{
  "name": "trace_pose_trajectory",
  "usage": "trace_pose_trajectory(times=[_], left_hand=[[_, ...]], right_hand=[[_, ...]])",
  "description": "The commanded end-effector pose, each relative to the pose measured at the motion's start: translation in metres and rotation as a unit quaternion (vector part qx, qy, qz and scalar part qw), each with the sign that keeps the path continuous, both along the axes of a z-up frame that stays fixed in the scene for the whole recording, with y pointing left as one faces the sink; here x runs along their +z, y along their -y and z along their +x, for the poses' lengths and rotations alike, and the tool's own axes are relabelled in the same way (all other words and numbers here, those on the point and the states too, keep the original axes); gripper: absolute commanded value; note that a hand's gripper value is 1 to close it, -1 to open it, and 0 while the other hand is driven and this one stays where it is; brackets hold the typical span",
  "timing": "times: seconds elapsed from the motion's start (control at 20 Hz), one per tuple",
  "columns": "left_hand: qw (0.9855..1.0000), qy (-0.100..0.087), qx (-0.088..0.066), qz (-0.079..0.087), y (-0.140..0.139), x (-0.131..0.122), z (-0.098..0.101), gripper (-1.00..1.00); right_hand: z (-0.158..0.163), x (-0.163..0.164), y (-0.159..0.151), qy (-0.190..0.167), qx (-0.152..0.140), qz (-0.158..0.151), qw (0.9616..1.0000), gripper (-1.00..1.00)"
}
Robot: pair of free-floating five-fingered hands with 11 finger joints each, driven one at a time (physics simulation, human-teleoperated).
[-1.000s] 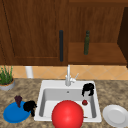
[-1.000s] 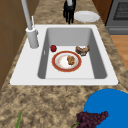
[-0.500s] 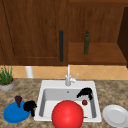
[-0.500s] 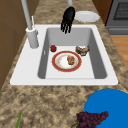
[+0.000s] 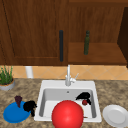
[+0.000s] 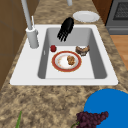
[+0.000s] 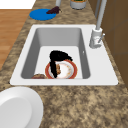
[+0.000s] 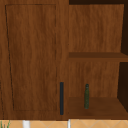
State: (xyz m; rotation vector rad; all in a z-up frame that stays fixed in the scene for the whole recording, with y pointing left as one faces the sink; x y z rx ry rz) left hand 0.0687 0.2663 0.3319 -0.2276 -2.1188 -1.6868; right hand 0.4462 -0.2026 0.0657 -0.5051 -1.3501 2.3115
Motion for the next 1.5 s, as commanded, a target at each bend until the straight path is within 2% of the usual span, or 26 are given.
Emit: trace_pose_trajectory(times=[0.0, 0.15, 0.3, 0.6, 1.25, 1.45], left_hand=[[1.0000, 0.000, 0.000, 0.000, 0.000, 0.000, 0.000, 0.00], [1.0000, 0.000, 0.000, 0.000, 0.000, 0.000, 0.000, 0.00], [1.0000, 0.000, 0.000, 0.000, 0.000, 0.000, 0.000, 0.00], [1.0000, 0.000, 0.000, 0.000, 0.000, 0.000, 0.000, 0.00], [1.0000, 0.000, 0.000, 0.000, 0.000, 0.000, 0.000, 0.00], [1.0000, 0.000, 0.000, 0.000, 0.000, 0.000, 0.000, 0.00]], right_hand=[[0.000, -0.017, -0.007, -0.037, -0.059, -0.015, 0.9975, -1.00], [0.001, -0.028, -0.008, -0.064, -0.087, -0.022, 0.9939, -1.00], [0.000, -0.036, -0.006, -0.075, -0.116, -0.019, 0.9902, -1.00], [-0.003, -0.045, 0.006, -0.099, -0.150, -0.028, 0.9833, -1.00], [0.021, -0.046, 0.006, -0.095, -0.212, -0.054, 0.9711, -1.00], [0.039, -0.051, 0.011, -0.098, -0.212, -0.061, 0.9706, -1.00]])
